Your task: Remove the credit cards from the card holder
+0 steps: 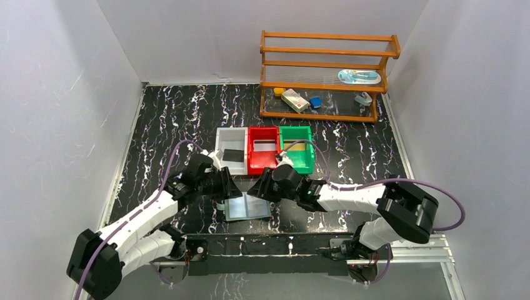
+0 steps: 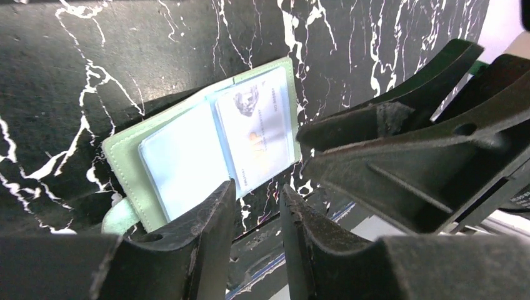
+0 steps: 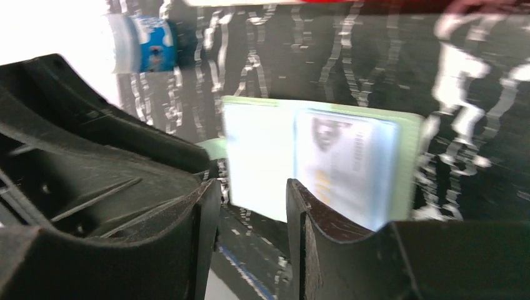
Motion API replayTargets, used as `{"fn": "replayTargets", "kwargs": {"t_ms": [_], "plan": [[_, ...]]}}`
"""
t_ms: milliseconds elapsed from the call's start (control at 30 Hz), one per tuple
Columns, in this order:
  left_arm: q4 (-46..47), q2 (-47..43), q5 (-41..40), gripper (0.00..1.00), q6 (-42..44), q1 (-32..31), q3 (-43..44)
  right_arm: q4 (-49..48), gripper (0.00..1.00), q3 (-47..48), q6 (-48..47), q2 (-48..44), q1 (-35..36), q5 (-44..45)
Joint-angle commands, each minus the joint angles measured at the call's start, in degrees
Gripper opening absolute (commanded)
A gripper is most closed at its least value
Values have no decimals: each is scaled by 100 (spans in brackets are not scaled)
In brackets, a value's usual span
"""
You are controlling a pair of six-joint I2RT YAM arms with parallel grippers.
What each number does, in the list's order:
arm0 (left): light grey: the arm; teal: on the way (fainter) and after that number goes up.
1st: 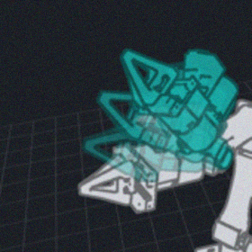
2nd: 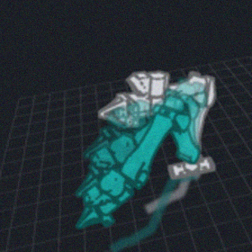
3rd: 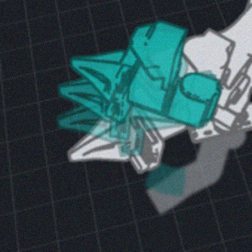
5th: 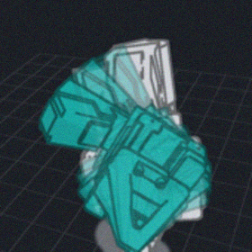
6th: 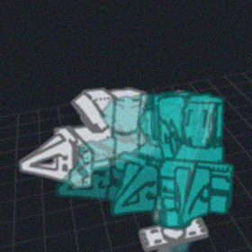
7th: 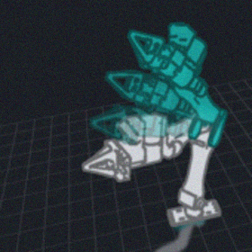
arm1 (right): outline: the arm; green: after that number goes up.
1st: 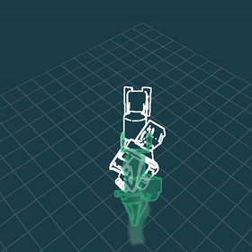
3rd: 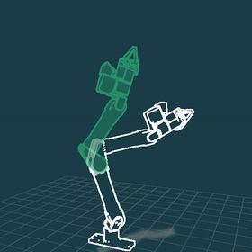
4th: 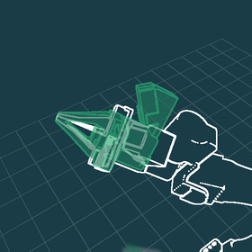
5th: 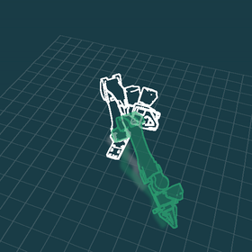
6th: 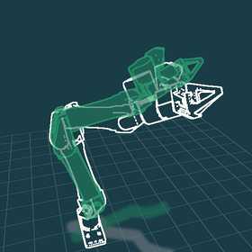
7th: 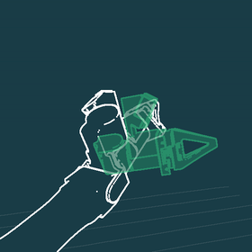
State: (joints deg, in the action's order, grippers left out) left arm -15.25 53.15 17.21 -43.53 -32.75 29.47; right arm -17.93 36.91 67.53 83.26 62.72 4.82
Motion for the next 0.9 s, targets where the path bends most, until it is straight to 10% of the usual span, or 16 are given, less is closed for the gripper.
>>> {"fn": "replayTargets", "kwargs": {"t_ms": [0, 867], "plan": [[221, 352, 495, 30, 205, -21, -76, 900, 52, -236, 2, -415, 10, 848], [-77, 776, -359, 30, 113, -22, -551, 967, 50, 101, -273, -17, 21, 506]]}}
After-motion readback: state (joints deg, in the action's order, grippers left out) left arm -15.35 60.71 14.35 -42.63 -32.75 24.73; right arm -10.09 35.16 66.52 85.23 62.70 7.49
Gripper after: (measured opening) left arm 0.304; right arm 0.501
